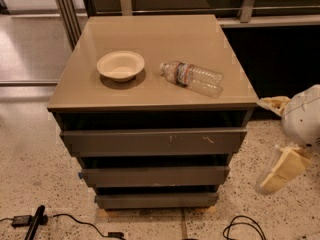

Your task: Open middle drawer

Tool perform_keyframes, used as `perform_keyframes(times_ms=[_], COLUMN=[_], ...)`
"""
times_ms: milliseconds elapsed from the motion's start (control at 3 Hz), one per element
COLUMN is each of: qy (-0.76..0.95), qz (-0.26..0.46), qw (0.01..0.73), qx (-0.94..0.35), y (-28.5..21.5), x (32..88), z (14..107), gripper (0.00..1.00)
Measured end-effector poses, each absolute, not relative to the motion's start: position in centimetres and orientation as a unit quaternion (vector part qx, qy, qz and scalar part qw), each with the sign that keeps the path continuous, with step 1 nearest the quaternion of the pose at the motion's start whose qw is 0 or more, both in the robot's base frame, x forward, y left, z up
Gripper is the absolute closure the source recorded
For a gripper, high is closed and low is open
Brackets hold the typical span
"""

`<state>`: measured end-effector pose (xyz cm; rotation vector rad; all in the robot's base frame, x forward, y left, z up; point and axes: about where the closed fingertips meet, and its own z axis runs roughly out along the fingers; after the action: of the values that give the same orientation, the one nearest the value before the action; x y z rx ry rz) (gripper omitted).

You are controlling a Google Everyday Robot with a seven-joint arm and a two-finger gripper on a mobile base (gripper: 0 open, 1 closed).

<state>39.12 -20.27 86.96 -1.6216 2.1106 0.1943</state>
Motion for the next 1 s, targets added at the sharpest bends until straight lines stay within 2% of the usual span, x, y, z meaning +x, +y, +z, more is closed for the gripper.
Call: perform_keyframes(times_ms=[333,1000], qy=[0.749,0.747], qz=[0.089,0.112], qw=[0.293,0.288], qx=[-0.588,-0.588], y=[-19.5,-17.9], x=[38.6,38.3], z=[83.7,82.0], gripper=[0.00,0.00])
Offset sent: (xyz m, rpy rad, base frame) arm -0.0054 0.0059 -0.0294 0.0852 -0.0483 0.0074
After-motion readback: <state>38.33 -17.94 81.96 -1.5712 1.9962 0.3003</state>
